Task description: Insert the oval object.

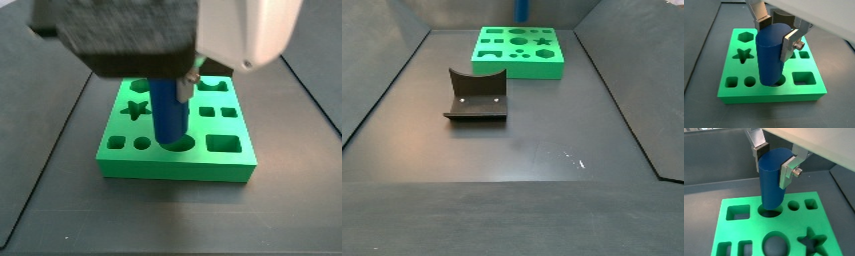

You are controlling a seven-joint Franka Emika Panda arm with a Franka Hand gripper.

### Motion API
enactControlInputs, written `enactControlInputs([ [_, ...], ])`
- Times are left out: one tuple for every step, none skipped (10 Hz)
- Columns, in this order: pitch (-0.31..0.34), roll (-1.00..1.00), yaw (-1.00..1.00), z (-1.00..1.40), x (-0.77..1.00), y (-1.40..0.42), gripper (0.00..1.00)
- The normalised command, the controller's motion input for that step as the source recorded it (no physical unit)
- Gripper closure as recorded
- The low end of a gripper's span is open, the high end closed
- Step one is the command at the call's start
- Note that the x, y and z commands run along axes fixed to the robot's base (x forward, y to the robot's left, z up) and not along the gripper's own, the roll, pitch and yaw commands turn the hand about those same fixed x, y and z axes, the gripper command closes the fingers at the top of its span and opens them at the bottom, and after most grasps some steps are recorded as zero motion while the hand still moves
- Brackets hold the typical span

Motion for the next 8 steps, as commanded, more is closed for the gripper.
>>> enactControlInputs([
  [0.131,0.38,-0.20,-0.08,0.68,-0.03,1.00],
  [0.120,0.38,-0.42,-0.05,0.38,0.00,1.00],
  [0.033,0.28,-0.76,0.00,0.00,0.00,1.00],
  [0.000,0.23,-0.86,0.01,0.00,0.00,1.00],
  [0.000,0.24,-0.87,0.00,0.00,0.00,1.00],
  [0.000,0.23,-0.87,0.00,0.00,0.00,1.00],
  [0.000,0.19,-0.91,0.00,0.01,0.00,1.00],
  [0.000,0.16,-0.94,-0.09,0.00,0.00,1.00],
])
